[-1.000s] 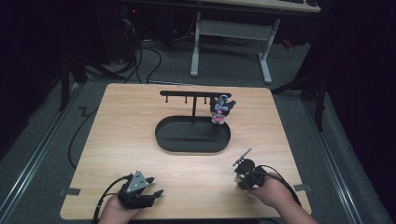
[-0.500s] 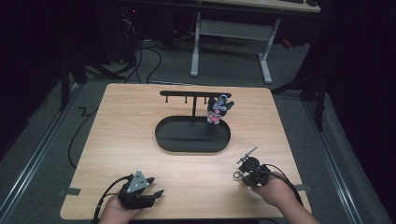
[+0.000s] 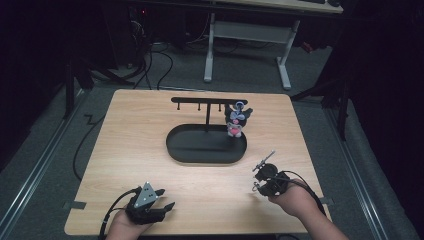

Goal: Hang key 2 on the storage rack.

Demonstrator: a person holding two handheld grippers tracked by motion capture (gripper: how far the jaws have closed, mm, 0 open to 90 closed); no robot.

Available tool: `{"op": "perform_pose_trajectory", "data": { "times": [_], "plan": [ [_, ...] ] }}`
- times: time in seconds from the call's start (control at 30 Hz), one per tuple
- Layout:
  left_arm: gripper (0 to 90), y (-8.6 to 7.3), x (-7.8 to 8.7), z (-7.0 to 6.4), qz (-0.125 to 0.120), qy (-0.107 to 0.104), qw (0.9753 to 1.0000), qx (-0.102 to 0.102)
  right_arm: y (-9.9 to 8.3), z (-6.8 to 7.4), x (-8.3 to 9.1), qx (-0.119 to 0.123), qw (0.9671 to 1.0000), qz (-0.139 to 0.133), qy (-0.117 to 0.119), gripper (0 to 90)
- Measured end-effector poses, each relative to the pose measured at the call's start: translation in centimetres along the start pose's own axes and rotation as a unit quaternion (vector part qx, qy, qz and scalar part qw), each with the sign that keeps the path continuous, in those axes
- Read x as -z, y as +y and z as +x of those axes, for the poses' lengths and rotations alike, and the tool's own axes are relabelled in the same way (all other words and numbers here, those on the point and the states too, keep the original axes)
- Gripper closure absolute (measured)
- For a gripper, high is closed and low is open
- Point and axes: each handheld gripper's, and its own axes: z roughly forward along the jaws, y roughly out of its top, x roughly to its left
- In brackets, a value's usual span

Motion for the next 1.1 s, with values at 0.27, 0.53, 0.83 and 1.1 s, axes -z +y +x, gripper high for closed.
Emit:
{"op": "perform_pose_trajectory", "data": {
  "times": [0.27,0.53,0.83,1.1],
  "plan": [
    [41.3,0.0,0.3,0.1,-0.023,0.006,0.9997,0.006,0.9,-0.3,1.9,-0.001,0.9999,-0.015,0.008,85.3],
    [40.8,0.1,0.4,0.1,-0.025,0.005,0.9997,0.004,2.0,-0.6,3.0,-0.022,0.9993,-0.026,0.015,85.3],
    [40.8,0.3,0.2,0.1,-0.023,0.005,0.9997,0.004,3.9,-0.7,3.8,-0.006,0.9995,-0.03,0.012,85.2],
    [40.8,0.3,0.0,0.1,-0.023,0.005,0.9997,0.002,5.6,-0.8,4.3,0.003,0.9992,-0.039,0.013,85.3]
  ]
}}
